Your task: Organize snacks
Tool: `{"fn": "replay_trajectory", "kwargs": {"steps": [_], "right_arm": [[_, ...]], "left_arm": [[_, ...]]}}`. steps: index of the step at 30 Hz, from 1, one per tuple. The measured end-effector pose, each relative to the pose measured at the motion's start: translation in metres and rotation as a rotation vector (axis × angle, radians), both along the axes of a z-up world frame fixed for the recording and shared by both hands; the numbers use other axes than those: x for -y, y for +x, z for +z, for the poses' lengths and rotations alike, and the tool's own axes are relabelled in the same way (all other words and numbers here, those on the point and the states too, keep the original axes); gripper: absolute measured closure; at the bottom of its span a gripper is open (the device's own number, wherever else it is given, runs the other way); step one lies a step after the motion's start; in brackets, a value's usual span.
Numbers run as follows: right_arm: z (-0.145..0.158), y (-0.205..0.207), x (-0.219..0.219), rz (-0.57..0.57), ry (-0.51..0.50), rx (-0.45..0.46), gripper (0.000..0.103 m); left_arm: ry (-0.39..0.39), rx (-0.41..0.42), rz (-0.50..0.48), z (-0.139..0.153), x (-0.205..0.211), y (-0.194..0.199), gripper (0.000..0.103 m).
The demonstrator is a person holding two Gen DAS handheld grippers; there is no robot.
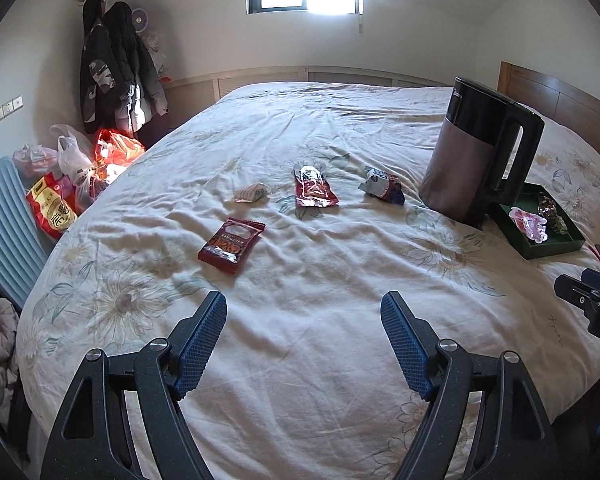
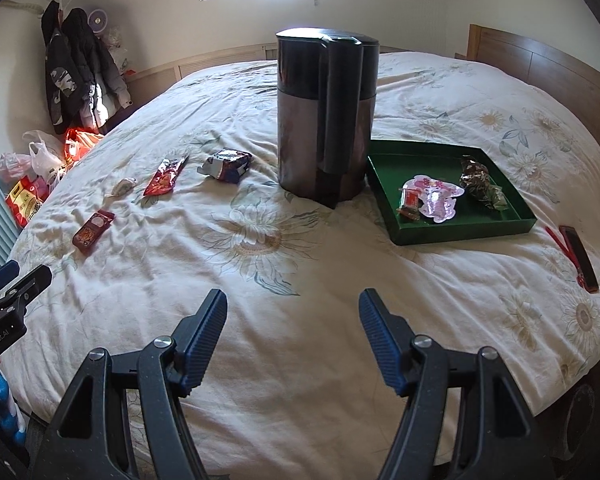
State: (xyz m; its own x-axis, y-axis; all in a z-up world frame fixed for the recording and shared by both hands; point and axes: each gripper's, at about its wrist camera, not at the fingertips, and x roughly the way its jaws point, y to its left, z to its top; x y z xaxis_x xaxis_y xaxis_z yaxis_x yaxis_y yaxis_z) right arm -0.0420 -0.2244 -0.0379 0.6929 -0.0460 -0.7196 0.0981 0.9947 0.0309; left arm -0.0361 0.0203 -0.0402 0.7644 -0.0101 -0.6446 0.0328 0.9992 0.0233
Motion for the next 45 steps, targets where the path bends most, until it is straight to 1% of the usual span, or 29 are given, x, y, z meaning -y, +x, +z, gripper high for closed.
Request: {"fn": "replay_trajectory", "kwargs": {"steps": [8, 12, 17, 19, 21, 25, 28, 34, 39, 40, 43, 45], "right_arm": [[-0.002, 0.012, -0.024, 0.044, -0.009, -0.002, 0.000], [-0.008, 0.022, -0.040, 0.068, -0.008, -0.011, 0.000], [-0.017, 0.035, -0.061, 0.106, -0.013, -0.027, 0.000], [-0.021, 0.042, -0.067, 0.117, -0.020, -0.037, 0.000], [-0.025, 0.049, -0.072, 0.123, -0.021, -0.046, 0.000], [-0.030, 0.066, -0.076, 0.120, -0.012, -0.061, 0.000], [-0.034, 0.081, -0.078, 0.118, -0.002, -0.071, 0.000], [-0.043, 0.114, -0.085, 0.119, 0.002, -0.092, 0.000], [-0.047, 0.140, -0.086, 0.116, -0.004, -0.096, 0.000], [-0.048, 0.145, -0.085, 0.112, -0.003, -0.096, 0.000], [-0.049, 0.162, -0.086, 0.107, -0.010, -0.100, 0.000], [-0.050, 0.174, -0.090, 0.113, -0.026, -0.101, 0.000]], "left_arm": [[-0.008, -0.020, 0.045, -0.012, -0.031, 0.002, 0.028], [-0.008, -0.031, 0.061, -0.021, -0.045, 0.001, 0.028], [-0.013, -0.041, 0.089, -0.034, -0.063, 0.010, 0.028], [-0.012, -0.038, 0.084, -0.036, -0.067, 0.017, 0.028], [0.008, -0.029, 0.082, -0.036, -0.068, 0.025, 0.028], [0.037, -0.018, 0.050, -0.035, -0.070, 0.045, 0.028], [0.040, -0.025, 0.022, -0.036, -0.071, 0.065, 0.028], [0.036, -0.044, 0.043, -0.045, -0.076, 0.113, 0.028], [0.088, -0.081, 0.084, -0.063, -0.074, 0.148, 0.028], [0.101, -0.086, 0.088, -0.067, -0.073, 0.152, 0.028], [0.177, -0.105, 0.094, -0.080, -0.065, 0.161, 0.028], [0.195, -0.119, 0.095, -0.088, -0.062, 0.164, 0.028]]}}
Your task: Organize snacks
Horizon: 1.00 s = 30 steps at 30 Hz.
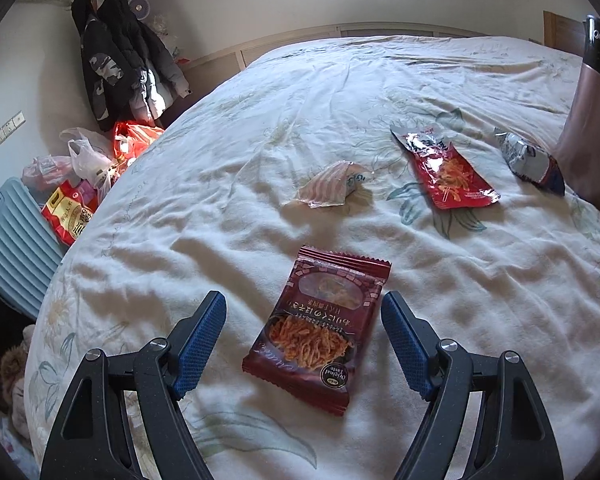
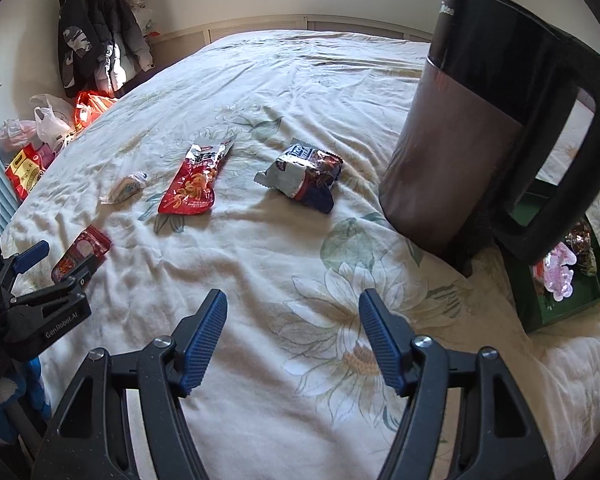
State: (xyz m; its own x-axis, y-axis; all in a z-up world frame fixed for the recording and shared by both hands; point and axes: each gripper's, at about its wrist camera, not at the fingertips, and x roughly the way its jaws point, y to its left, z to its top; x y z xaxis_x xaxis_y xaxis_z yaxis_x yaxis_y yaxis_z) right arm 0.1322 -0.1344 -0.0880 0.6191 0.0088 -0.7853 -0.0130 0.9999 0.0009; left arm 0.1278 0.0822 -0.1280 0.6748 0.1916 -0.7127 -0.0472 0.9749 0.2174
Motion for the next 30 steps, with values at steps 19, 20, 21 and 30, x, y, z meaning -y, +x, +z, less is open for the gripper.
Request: {"fn": "replay_trajectory", "kwargs": {"steps": [19, 20, 21, 30], "right_arm": [[-0.014, 0.148, 0.008, -0.133, 0.060, -0.050, 0.000], [-0.017, 0.154, 0.010, -0.139, 0.062, -0.061, 0.000], [-0.020, 0.159, 0.011, -0.146, 0.056, -0.068, 0.000], [-0.046, 0.187, 0.020, -0.164, 0.044, -0.164, 0.000]], "left_arm": [[0.000, -0.063, -0.033, -0.018, 0.016, 0.016, 0.028], [0.000, -0.063, -0.034, -0.018, 0.016, 0.016, 0.029], [-0.002, -0.065, -0.035, -0.019, 0.017, 0.017, 0.029], [0.036, -0.058, -0.077, -0.022, 0.036, 0.016, 0.058]]}}
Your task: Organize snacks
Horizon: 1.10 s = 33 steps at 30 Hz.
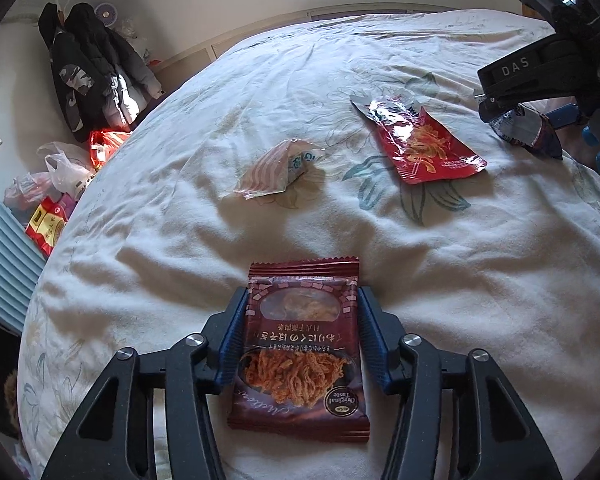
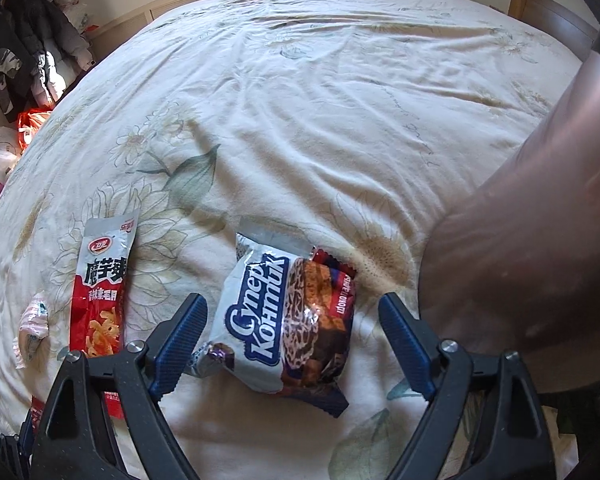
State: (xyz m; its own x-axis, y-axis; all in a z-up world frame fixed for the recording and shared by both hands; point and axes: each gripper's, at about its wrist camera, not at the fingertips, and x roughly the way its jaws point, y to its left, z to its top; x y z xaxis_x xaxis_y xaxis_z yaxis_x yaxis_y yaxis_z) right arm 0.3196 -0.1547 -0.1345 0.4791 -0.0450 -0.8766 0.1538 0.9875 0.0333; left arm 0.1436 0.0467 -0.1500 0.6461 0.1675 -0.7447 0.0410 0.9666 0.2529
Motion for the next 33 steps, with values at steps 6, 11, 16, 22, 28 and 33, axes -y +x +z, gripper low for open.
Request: {"fn": "replay_trajectory", "kwargs": {"steps": [6, 11, 16, 22, 28, 33], "right_arm": [[-0.008, 0.004, -0.006, 0.039, -0.019, -0.028, 0.000], [-0.010, 0.003, -0.012, 0.058, -0.044, -0.037, 0.000], [-0.007, -0.005, -0.018, 0.080, -0.069, -0.037, 0.000], [-0.001, -0.022, -0.024, 0.102, -0.089, -0.016, 0.000], [0.006, -0.049, -0.027, 0.126, -0.088, -0.004, 0.000], [0.008, -0.075, -0.026, 0.134, -0.078, 0.000, 0.000]], "left_arm": [[-0.014, -0.003, 0.001, 0.001, -0.001, 0.000, 0.060], [-0.020, -0.004, 0.001, 0.001, -0.001, 0.000, 0.060], [-0.015, -0.010, 0.001, 0.000, -0.002, 0.001, 0.060], [-0.060, -0.016, 0.012, 0.000, -0.009, 0.003, 0.059], [-0.067, -0.003, 0.004, 0.001, -0.010, 0.001, 0.061], [-0.052, 0.012, 0.002, 0.001, -0.006, -0.001, 0.062]]}}
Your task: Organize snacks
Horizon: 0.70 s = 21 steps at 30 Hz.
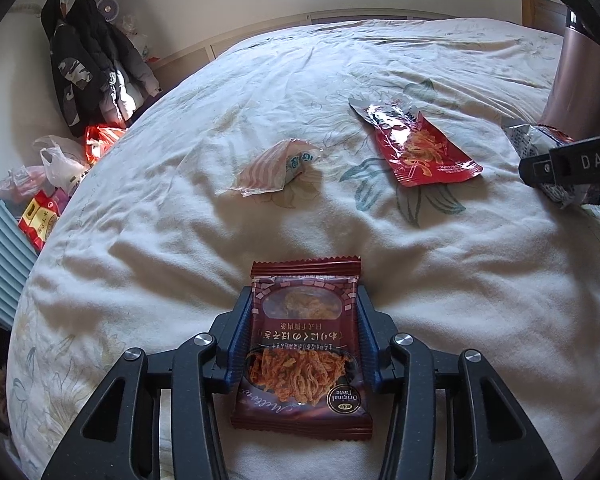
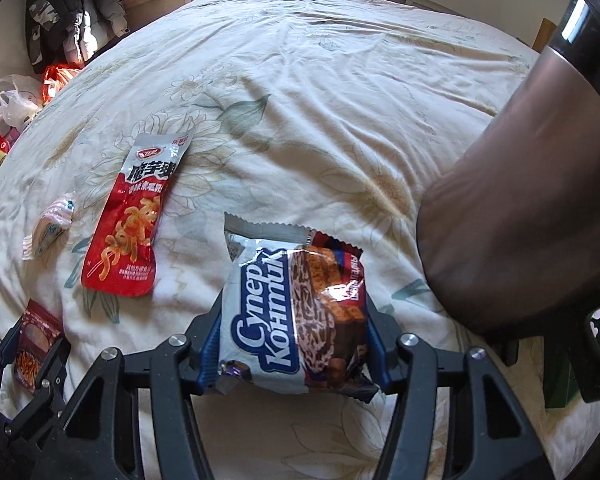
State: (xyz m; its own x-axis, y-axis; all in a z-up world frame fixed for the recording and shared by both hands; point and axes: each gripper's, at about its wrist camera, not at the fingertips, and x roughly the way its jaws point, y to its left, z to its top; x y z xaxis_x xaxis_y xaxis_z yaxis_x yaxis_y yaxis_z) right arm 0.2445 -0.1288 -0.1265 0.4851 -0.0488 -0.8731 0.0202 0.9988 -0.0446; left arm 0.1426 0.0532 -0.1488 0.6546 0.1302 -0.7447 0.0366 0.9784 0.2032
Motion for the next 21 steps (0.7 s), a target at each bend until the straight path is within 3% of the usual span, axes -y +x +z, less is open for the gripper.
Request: {"fn": "replay_trajectory", "kwargs": {"steps": [16, 21], "right_arm": [[0.014, -0.074, 0.005, 0.028, 0.028, -0.011, 0.000], [0.021, -0.094, 0.010, 0.031, 0.030, -0.012, 0.000]], "left_arm": [[0.000, 0.037, 0.011, 0.012, -0.004, -0.014, 0.063], [-0.077, 0.036, 0.029, 0.025, -0.013, -0.023, 0.063]]}}
